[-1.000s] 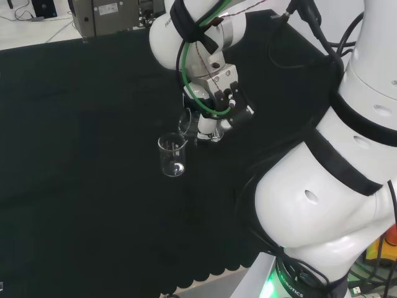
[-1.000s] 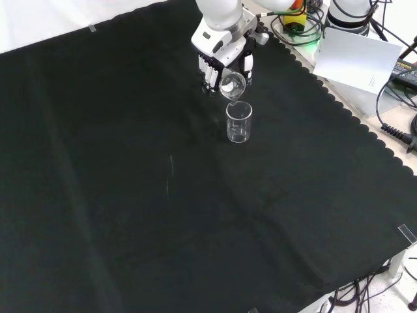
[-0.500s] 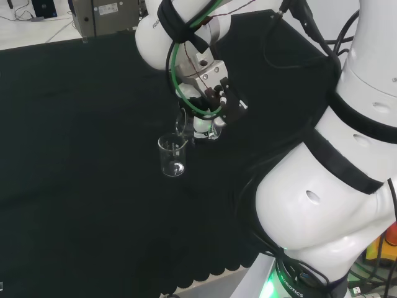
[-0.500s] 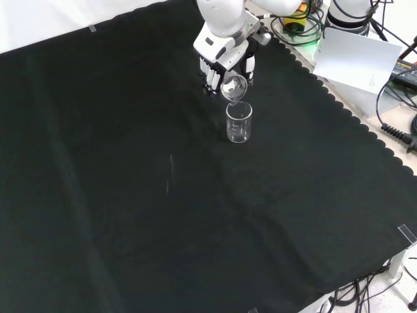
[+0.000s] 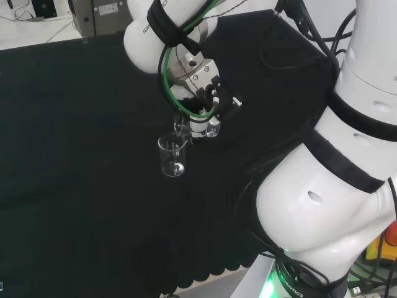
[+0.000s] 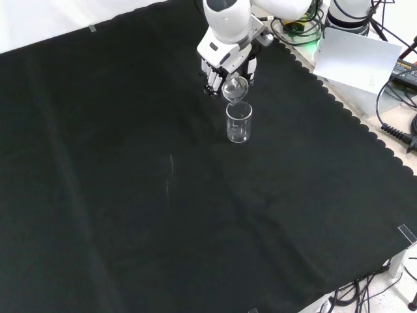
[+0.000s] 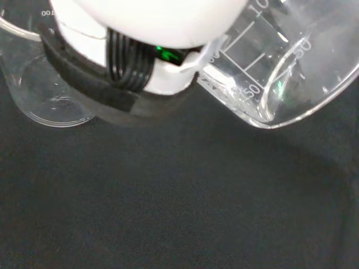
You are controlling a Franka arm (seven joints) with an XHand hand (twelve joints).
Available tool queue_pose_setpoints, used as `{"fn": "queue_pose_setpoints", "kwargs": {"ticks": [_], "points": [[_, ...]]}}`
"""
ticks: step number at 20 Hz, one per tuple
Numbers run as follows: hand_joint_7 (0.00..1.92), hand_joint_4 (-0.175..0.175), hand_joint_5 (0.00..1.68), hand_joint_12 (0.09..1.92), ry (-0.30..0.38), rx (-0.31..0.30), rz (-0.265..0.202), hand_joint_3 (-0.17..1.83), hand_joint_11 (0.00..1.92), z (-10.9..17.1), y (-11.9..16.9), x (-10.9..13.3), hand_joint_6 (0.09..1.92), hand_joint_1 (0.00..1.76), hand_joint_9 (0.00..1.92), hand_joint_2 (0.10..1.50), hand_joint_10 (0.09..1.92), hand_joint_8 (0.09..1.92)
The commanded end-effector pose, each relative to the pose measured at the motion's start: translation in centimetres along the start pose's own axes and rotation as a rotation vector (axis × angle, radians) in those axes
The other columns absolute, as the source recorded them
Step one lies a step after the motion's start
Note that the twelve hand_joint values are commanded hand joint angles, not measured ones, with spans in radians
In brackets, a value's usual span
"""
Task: Pour the water from the handheld beaker into the one on the table.
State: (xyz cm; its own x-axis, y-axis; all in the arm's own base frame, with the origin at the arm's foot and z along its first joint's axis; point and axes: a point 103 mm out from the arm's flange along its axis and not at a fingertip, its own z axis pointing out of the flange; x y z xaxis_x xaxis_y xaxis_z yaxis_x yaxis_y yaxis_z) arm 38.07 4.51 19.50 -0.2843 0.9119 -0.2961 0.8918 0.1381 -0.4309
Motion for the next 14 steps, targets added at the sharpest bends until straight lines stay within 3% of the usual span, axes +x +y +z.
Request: {"fn": "queue_pose_setpoints", "kwargs": {"ticks": [1,8,14], "points": [[1.54,-0.175,1.38,0.41,-0.051,0.020,0.007,0.12,1.24,-0.50,0.01,0.42,0.30,1.53,1.65,0.85,0.09,0.09],[1.54,-0.175,1.38,0.41,-0.102,0.056,0.024,0.11,1.25,-0.84,0.07,0.62,0.30,1.53,1.65,0.85,0.09,0.09],[1.54,-0.175,1.38,0.41,-0.105,0.073,0.032,0.11,1.25,-0.80,0.09,0.52,0.30,1.53,1.65,0.85,0.09,0.09]]}}
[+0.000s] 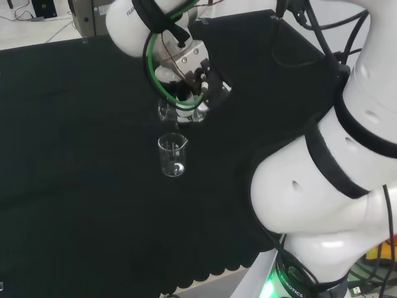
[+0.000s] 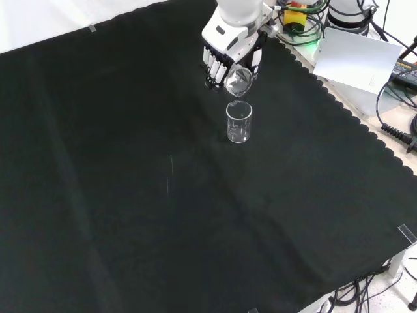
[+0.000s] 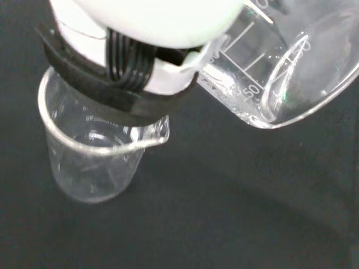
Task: Pour the water from the handheld beaker into the one on the table.
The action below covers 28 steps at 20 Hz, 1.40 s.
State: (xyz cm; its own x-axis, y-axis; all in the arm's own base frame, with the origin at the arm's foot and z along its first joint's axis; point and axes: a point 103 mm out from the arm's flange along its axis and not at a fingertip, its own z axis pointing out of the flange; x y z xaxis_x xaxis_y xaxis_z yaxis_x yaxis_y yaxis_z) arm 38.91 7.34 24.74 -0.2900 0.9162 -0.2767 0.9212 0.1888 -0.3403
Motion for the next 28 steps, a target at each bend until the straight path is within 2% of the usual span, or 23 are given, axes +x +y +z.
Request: {"fn": "queue_pose_setpoints", "kwargs": {"ticks": [1,20,28], "points": [[1.54,-0.175,1.38,0.41,-0.121,0.183,0.040,0.11,1.25,5.20,0.64,-0.44,0.29,1.53,1.65,0.85,0.09,0.09],[1.54,-0.175,1.38,0.42,-0.113,0.185,0.036,0.10,1.24,5.33,0.76,-0.52,0.29,1.53,1.65,0.86,0.09,0.09],[1.54,-0.175,1.38,0.42,-0.135,0.180,0.033,0.10,1.24,5.05,0.93,-0.22,0.30,1.53,1.65,0.86,0.09,0.09]]}}
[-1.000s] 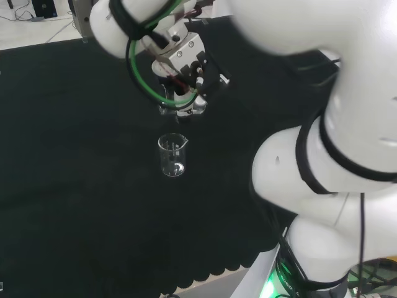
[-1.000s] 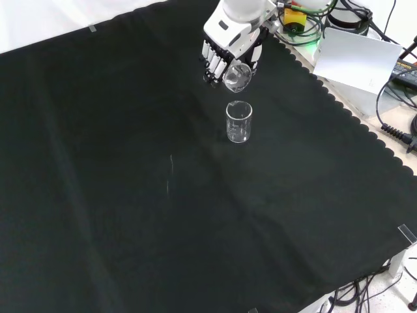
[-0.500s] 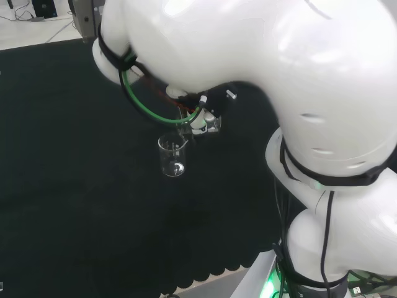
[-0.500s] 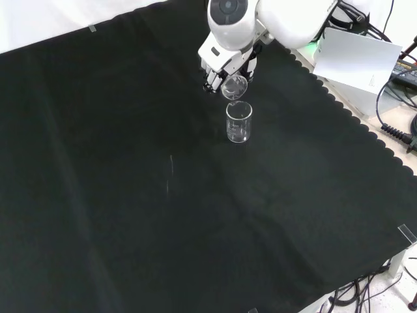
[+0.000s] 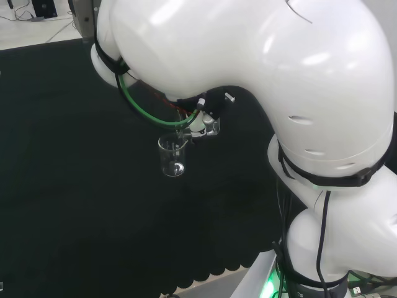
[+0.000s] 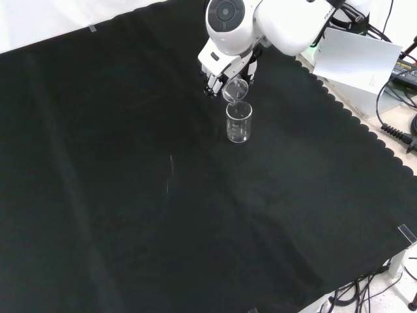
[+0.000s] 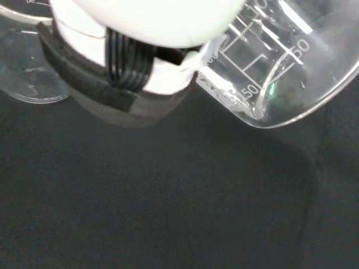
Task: Pour the water from the handheld beaker into the one on the table.
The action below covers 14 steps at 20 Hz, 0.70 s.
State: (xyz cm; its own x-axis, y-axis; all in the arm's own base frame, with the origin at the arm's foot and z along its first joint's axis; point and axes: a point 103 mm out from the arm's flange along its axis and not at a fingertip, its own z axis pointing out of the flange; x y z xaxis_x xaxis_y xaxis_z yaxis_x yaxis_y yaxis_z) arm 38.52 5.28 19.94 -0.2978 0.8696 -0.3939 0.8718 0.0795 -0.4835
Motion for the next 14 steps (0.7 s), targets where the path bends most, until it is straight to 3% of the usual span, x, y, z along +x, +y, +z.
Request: {"fn": "queue_pose_setpoints", "kwargs": {"ticks": [1,14], "points": [[1.54,-0.175,1.38,0.42,-0.022,-0.003,0.000,0.09,1.24,-0.2,0.0,0.3,0.30,1.53,1.65,0.86,0.09,0.09],[1.54,-0.175,1.38,0.42,-0.073,0.031,0.003,0.09,1.24,-1.7,-0.1,1.3,0.30,1.53,1.65,0.86,0.09,0.09]]}}
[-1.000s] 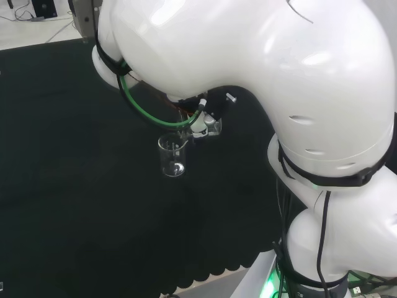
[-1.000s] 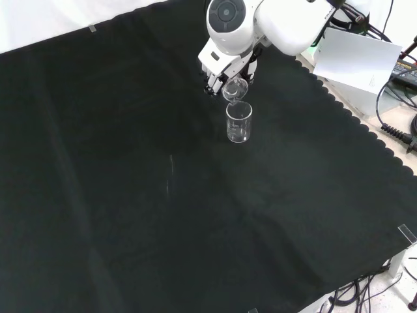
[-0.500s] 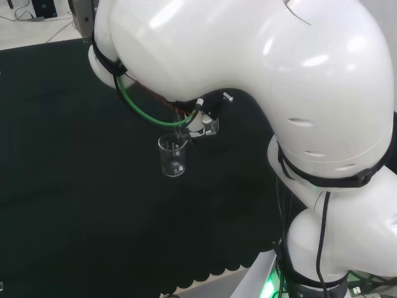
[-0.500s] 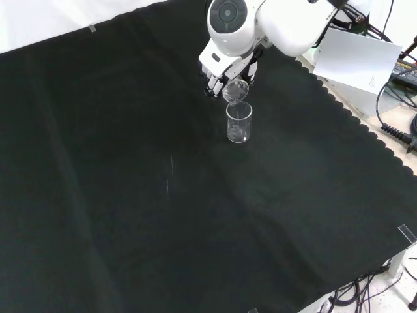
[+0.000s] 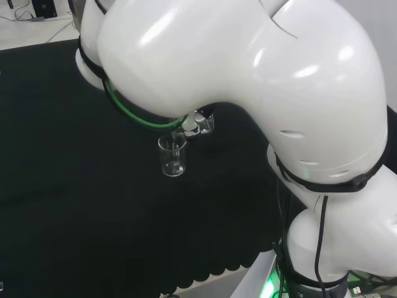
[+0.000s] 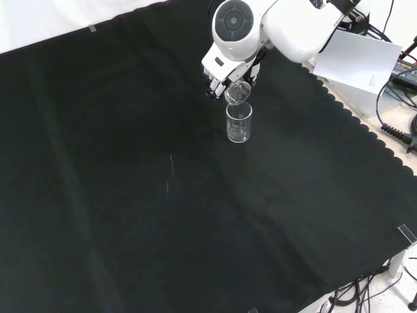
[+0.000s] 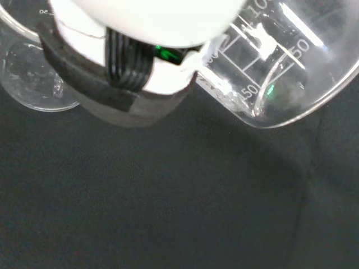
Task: Pour the water from the handheld beaker into the one on the table.
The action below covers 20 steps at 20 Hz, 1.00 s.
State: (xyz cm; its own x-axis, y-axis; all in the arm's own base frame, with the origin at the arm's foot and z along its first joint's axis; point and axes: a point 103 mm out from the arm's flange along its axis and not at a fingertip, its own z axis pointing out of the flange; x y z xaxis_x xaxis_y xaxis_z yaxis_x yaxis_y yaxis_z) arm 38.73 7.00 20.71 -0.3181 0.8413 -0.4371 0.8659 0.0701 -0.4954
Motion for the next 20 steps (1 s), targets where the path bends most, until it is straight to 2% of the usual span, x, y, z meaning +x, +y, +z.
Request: {"fn": "queue_pose_setpoints", "kwargs": {"ticks": [1,20], "points": [[1.53,-0.175,1.38,0.43,-0.025,0.018,0.004,0.09,1.24,-0.23,-0.02,0.18,0.30,1.53,1.65,0.86,0.09,0.09],[1.53,-0.175,1.38,0.42,-0.120,0.064,0.016,0.08,1.25,-0.86,0.06,1.00,0.30,1.53,1.65,0.87,0.09,0.09]]}}
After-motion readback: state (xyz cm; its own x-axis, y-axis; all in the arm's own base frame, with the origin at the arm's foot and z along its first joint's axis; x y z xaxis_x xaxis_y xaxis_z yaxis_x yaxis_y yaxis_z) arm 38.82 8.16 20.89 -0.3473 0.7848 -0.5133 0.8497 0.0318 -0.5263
